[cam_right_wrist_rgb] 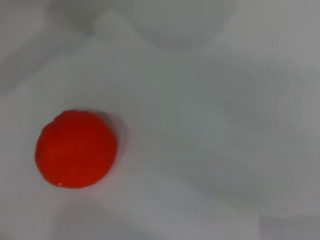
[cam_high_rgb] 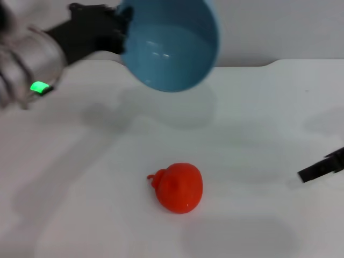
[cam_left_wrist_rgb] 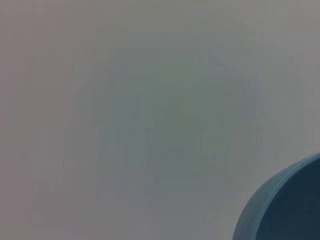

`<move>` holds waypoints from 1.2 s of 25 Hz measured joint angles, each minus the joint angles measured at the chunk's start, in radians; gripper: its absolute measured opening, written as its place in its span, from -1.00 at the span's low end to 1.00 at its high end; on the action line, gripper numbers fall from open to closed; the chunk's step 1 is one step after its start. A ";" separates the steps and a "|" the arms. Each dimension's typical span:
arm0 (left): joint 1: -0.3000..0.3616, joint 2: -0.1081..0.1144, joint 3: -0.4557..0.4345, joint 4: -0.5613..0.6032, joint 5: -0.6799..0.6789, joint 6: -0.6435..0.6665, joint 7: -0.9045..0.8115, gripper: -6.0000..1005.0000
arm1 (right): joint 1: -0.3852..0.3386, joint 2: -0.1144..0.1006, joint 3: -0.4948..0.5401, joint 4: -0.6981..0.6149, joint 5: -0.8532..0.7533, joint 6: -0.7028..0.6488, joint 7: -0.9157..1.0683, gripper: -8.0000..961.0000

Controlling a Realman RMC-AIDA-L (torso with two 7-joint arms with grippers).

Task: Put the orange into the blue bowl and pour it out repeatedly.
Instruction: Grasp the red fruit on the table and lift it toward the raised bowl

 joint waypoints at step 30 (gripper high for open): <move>-0.177 0.003 -0.681 -0.083 0.375 1.056 -0.519 -0.99 | 0.106 0.000 -0.501 0.313 0.513 0.453 -0.438 0.09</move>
